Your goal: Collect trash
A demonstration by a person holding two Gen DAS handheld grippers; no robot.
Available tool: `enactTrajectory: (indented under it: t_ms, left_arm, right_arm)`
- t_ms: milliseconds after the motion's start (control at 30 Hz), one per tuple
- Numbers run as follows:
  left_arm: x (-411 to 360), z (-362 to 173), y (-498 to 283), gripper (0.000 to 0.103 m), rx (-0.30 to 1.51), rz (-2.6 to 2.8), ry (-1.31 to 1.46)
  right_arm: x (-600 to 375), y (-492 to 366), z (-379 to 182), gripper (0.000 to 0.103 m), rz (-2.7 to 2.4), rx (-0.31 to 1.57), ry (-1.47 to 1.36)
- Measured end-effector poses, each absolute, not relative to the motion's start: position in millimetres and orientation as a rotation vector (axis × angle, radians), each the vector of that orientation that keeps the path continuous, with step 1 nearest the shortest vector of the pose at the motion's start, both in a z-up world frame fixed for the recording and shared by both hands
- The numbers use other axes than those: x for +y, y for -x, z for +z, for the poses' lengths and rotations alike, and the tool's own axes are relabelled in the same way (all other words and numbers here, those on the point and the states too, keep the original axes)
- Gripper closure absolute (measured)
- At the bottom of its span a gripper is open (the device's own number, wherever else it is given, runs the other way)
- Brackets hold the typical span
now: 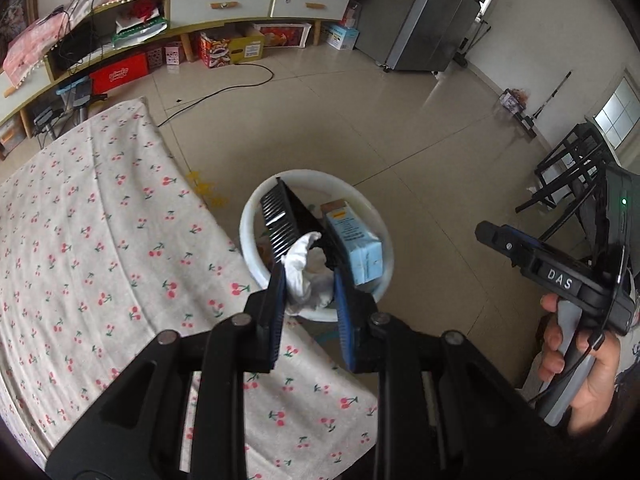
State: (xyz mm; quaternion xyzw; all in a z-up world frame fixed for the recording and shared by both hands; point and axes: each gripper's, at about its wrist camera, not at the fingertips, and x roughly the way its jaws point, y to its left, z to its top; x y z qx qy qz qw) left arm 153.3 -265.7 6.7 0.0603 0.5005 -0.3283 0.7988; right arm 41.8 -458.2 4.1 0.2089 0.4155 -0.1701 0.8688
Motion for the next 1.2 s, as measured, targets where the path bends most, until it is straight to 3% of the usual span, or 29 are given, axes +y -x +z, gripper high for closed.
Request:
enactTrajectory:
  t_ms: [300,333,367,433,633,1033,1200]
  left_arm:
    - [-309.8,-12.8,-169.8,0.074,1.100,-0.684,-0.195]
    - [-308.5,-12.2,-171.2,0.067,1.102,-0.696,-0.176]
    - [-306.2,-11.5,-172.6,0.050,1.105,-0.697,-0.160]
    - [-299.5,-6.4,-172.6,0.028,1.078,-0.672,-0.136]
    - [-263.3,7.9,-168.3,0.025,1.056,-0.649,-0.102]
    - [-131.2,17.9,-128.0,0.000,1.005,-0.424,-0.064]
    - [-80.2,15.4,-96.4,0.000,0.989,-0.332,-0.065]
  right_arm:
    - [-471.3,-35.8,5.6,0.034,-0.383,0.867,-0.417]
    - [-471.8,-36.2,5.8,0.033,-0.387,0.867,-0.413]
    - [-472.2,-36.4,6.3,0.032,-0.392,0.866,-0.410]
    - [-472.6,-35.6,7.7,0.030,-0.399,0.861,-0.409]
    - [-466.8,-34.9,13.0,0.030,-0.397,0.850,-0.400]
    - [-404.5,-25.9,28.5,0.020,-0.369,0.842,-0.289]
    - [-349.1,-19.9,32.7,0.015,-0.314,0.848,-0.217]
